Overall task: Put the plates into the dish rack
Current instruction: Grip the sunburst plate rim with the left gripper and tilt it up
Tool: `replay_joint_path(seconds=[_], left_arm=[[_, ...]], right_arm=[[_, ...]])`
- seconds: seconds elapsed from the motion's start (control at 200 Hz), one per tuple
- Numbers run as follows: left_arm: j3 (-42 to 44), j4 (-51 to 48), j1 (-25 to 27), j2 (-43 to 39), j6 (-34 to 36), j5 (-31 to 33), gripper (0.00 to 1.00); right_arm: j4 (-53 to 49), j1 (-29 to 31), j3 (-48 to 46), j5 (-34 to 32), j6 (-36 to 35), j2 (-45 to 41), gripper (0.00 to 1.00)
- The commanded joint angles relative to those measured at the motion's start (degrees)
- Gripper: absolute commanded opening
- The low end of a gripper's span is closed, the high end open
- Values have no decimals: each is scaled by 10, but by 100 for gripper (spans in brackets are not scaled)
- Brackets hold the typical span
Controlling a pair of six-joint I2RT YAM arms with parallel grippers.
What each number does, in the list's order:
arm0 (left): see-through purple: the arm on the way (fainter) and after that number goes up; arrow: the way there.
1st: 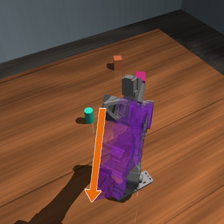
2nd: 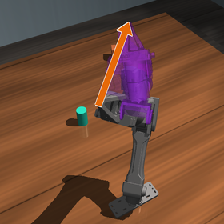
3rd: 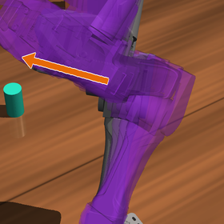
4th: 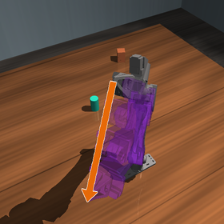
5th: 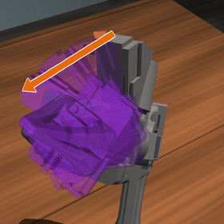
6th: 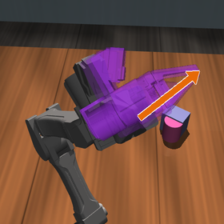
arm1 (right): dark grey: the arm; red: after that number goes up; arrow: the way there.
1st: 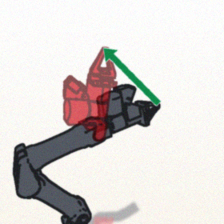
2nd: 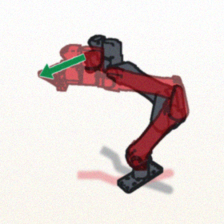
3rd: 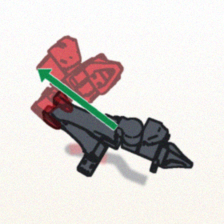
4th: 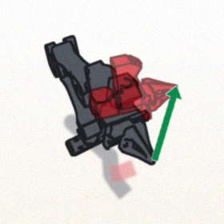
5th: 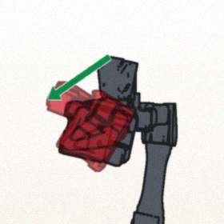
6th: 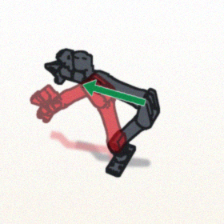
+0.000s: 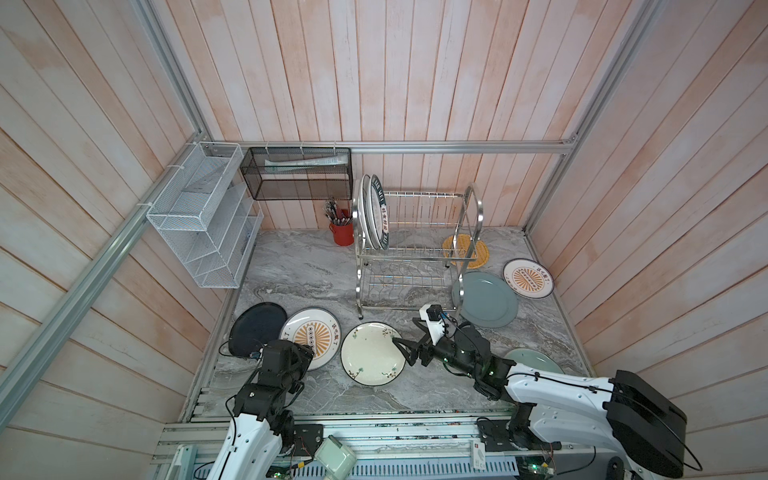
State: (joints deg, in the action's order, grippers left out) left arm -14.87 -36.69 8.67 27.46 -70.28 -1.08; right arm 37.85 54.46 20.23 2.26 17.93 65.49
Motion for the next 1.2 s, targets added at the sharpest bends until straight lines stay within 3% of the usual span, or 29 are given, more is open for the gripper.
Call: replay_joint_path(seconds=[0.0,0.12,0.26,0.44,0.735,0.895,1.195], left_arm=[[18,14,-2,-2,-23,7,76],[8,6,-2,-14,-16,15,77],[-7,34,-2,-27,11,-19,78],[-54,-95,-2,-49,2,31,83],[-17,-192,-2,-168,-65,33,82],[7,-131,-2,-165,-39,7,73],[58,-31,-2,-82,-48,-15,69]], right_arm=[[14,4,-7,-2,-10,-10,98],[18,4,-6,1,-7,-6,98],[23,4,-6,8,-4,1,98],[27,5,-6,17,-1,5,98],[55,9,-12,39,-4,15,98],[58,11,-10,45,-2,26,98],[58,14,-13,37,-5,15,98]])
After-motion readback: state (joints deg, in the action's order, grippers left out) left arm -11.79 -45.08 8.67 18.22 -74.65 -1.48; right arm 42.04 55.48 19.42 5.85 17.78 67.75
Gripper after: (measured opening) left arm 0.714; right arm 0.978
